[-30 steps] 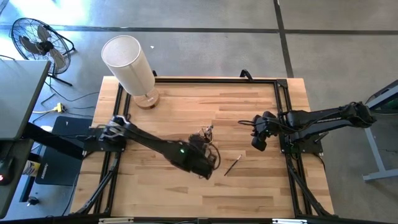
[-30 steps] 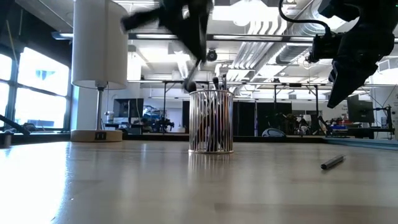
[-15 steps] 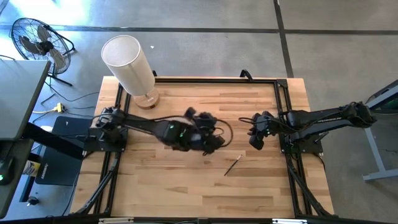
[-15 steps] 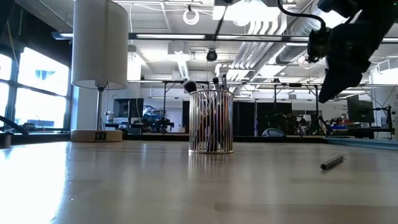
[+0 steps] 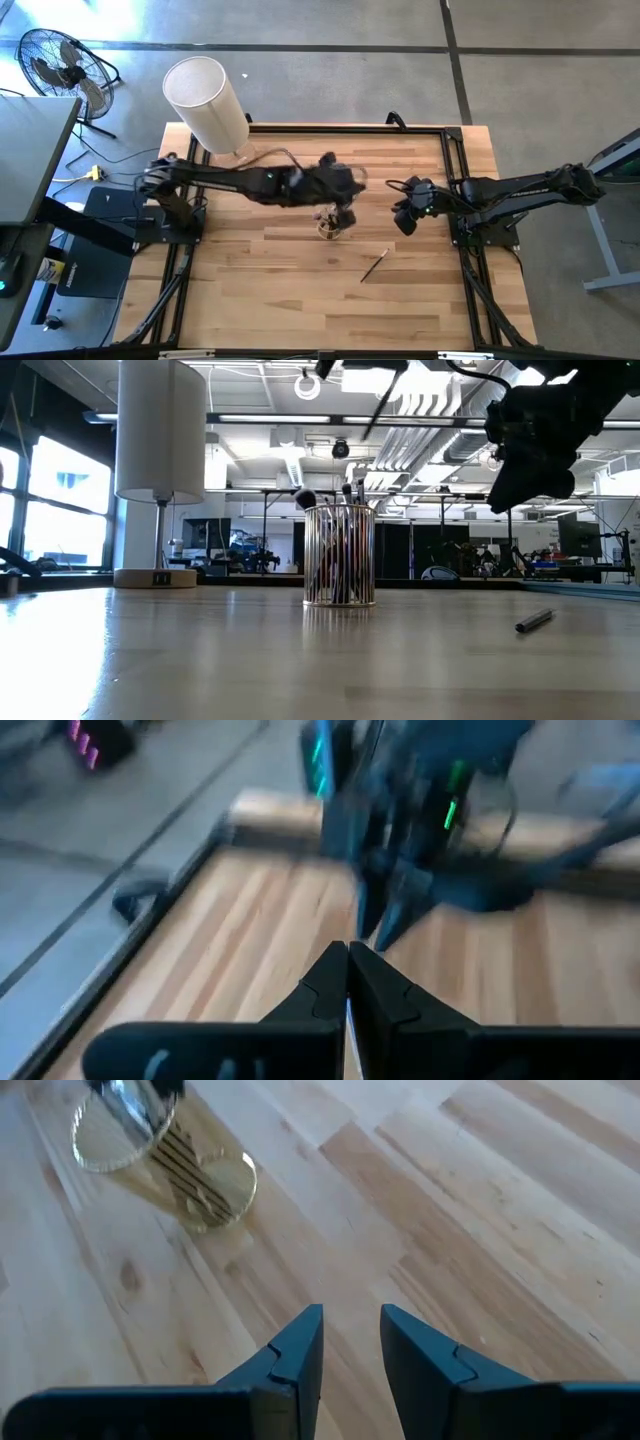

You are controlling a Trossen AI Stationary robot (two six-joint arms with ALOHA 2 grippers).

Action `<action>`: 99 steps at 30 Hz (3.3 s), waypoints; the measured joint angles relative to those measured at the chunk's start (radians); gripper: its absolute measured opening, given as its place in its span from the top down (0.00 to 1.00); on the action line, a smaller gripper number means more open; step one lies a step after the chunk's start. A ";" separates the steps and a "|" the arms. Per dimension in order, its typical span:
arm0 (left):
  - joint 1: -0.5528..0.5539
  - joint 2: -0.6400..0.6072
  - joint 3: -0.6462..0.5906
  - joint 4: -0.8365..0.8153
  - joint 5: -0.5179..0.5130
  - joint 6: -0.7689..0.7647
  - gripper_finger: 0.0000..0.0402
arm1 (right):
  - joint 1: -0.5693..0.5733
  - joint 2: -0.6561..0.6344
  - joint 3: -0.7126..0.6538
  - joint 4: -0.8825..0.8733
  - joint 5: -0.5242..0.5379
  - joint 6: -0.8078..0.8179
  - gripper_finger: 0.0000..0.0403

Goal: Put items in baskets/containers
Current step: Put the eyeshadow brush into the wire organizer

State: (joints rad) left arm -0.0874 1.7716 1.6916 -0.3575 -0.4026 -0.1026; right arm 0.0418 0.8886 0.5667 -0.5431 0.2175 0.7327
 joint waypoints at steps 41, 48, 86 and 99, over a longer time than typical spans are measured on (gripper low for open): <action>0.146 -0.170 -0.988 1.080 0.468 0.105 0.81 | 0.000 0.001 0.000 0.234 0.154 0.186 0.76; 0.138 -0.175 -0.875 0.897 0.469 0.094 0.66 | 0.000 0.001 0.000 0.231 0.122 0.165 0.76; -0.214 -0.227 -0.554 -0.500 0.280 -0.745 0.99 | 0.087 0.018 0.001 0.346 0.174 0.079 0.97; -0.220 -0.752 -1.073 -0.319 0.254 -0.714 1.00 | 0.198 0.522 0.477 -0.248 0.227 0.544 0.99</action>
State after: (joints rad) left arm -0.3077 1.0195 0.6189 -0.6765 -0.1486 -0.8165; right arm 0.2396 1.4104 1.0440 -0.7910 0.4444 1.2769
